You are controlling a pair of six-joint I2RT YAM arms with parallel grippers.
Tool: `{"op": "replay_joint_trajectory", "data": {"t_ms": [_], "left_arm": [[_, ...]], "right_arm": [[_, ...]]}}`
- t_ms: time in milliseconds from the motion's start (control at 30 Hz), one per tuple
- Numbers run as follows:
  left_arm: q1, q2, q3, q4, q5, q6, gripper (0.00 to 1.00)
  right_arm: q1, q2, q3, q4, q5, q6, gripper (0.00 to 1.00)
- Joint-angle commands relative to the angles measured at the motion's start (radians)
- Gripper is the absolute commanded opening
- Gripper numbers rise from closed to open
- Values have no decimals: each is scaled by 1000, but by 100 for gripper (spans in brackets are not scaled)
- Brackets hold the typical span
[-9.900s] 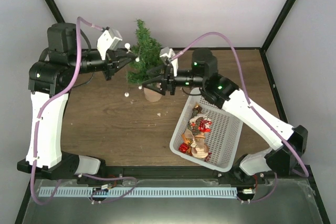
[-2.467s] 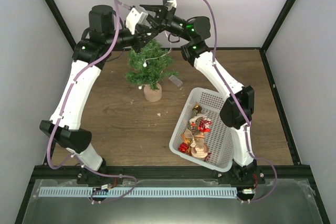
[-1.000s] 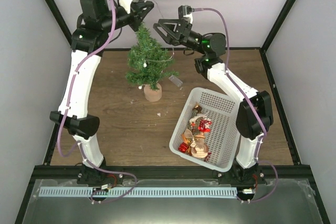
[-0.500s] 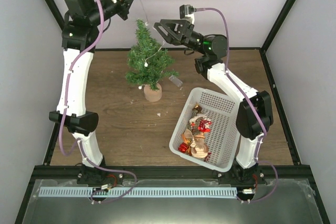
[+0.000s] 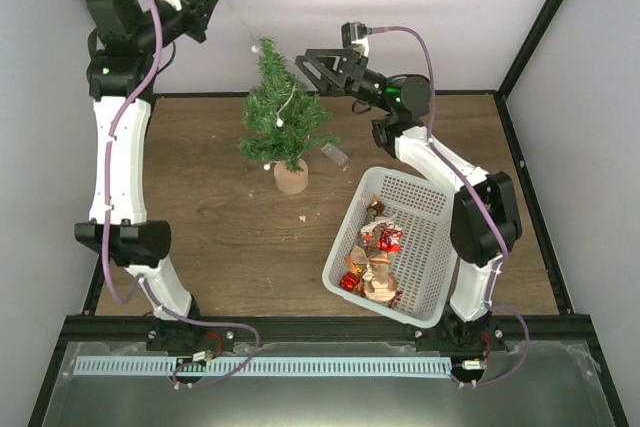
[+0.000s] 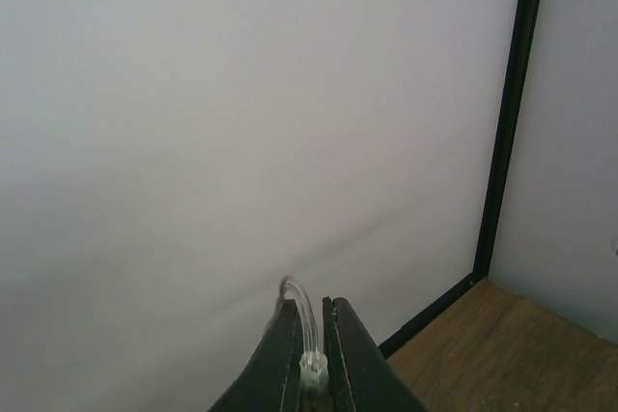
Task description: Decorate the small christmas tree
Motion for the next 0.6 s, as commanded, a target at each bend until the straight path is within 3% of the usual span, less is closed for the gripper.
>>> {"op": "replay_joint_trajectory", "data": {"t_ms": [0, 567], "left_arm": [[35, -136, -154, 104, 68, -45, 0], [30, -540, -651, 57, 211, -46, 0]], "right_arm": [[-13, -68, -38, 46, -15, -15, 61], [-43, -190, -210, 48, -35, -48, 61]]}}
